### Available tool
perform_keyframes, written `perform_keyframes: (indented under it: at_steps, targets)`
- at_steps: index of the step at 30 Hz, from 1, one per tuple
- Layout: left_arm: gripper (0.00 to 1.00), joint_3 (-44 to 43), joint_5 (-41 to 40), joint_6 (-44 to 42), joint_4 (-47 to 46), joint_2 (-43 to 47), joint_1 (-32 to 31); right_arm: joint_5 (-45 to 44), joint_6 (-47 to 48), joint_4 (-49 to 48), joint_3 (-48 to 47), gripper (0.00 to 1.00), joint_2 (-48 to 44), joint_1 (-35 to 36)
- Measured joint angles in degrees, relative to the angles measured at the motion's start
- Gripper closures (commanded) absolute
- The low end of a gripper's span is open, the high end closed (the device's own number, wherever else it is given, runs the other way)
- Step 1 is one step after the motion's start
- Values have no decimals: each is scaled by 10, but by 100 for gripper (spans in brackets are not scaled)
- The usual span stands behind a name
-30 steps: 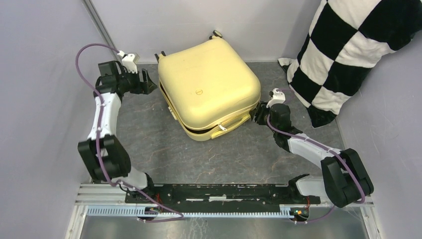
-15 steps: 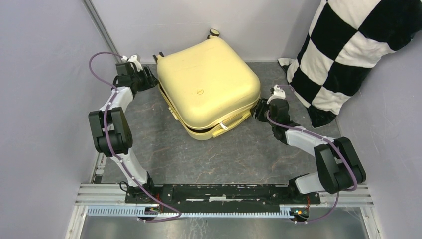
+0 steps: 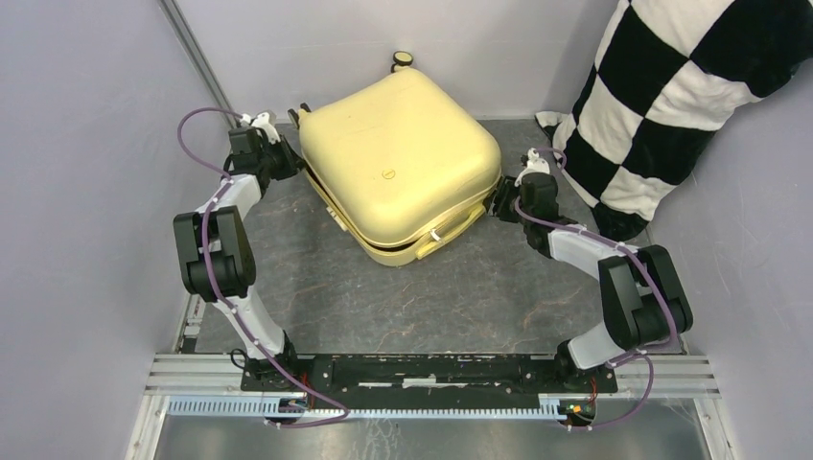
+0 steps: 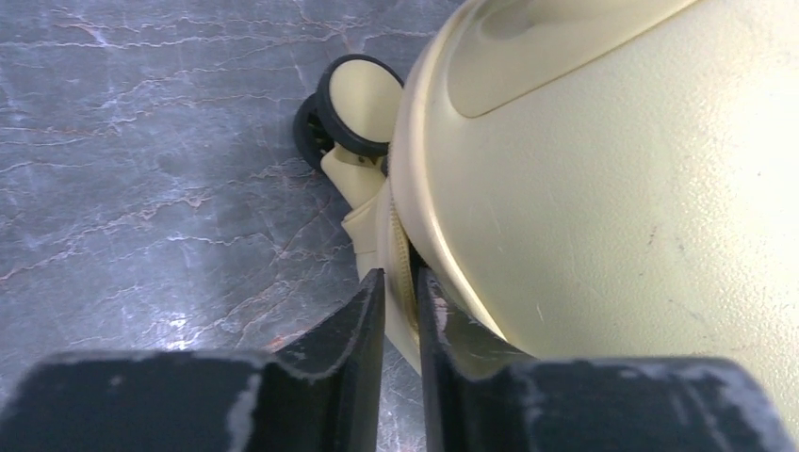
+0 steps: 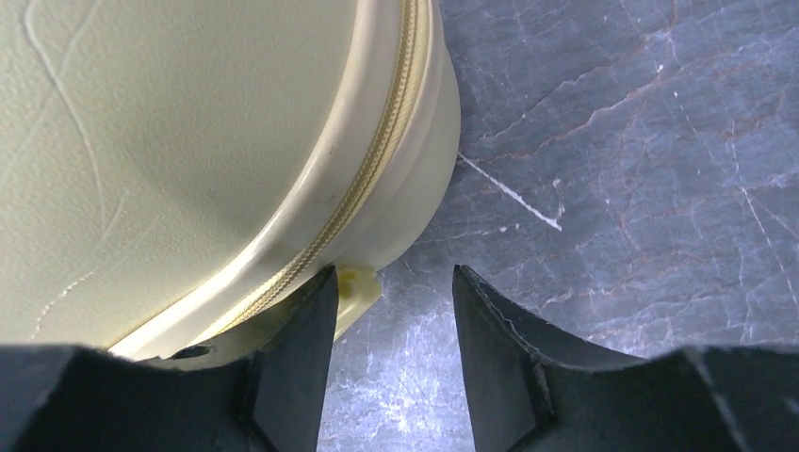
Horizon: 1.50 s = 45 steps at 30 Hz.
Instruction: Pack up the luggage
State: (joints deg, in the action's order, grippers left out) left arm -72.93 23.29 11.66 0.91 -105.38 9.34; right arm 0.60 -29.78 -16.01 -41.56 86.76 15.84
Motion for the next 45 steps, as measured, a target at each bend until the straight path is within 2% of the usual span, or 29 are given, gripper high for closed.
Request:
perform_keyframes:
  at_steps: [5,9,15,16,17,21,23,24,28,31,35,38,40,45]
  targets:
    - [89,37,0,-10,-29,20,-4,21,16,15,-50,46,42,-13]
    - [95,91,-8,-53,-27,70,-3,34,30,15,-101,45,90,-27]
    - [95,137,8,-168,28,134,-3,44,50,1,-151,44,138,-39]
    - [91,138,14,-192,46,142,-3,48,53,-3,-155,43,143,-40]
    - [82,138,20,-220,64,149,-3,53,58,-7,-158,42,146,-41]
    - [16,132,48,-336,158,183,-5,71,86,-12,-158,37,148,-42]
    - [2,127,72,-395,229,203,-11,81,103,-18,-141,35,135,-42]
    - [1,118,75,-422,272,210,-12,86,107,-23,-128,31,124,-42]
    - [0,75,82,-518,462,231,2,116,132,-37,-38,29,38,-46]
    - [0,4,66,-571,540,231,26,133,155,-40,-1,29,-10,-52]
    - [0,-70,38,-601,547,230,44,151,186,-39,26,30,-52,-54]
    - [0,-97,22,-618,513,219,52,168,209,-36,48,30,-85,-54]
    - [0,-95,22,-639,486,209,56,184,223,-36,63,30,-106,-54]
    - [0,-26,21,-742,401,198,60,232,259,-36,79,29,-134,-54]
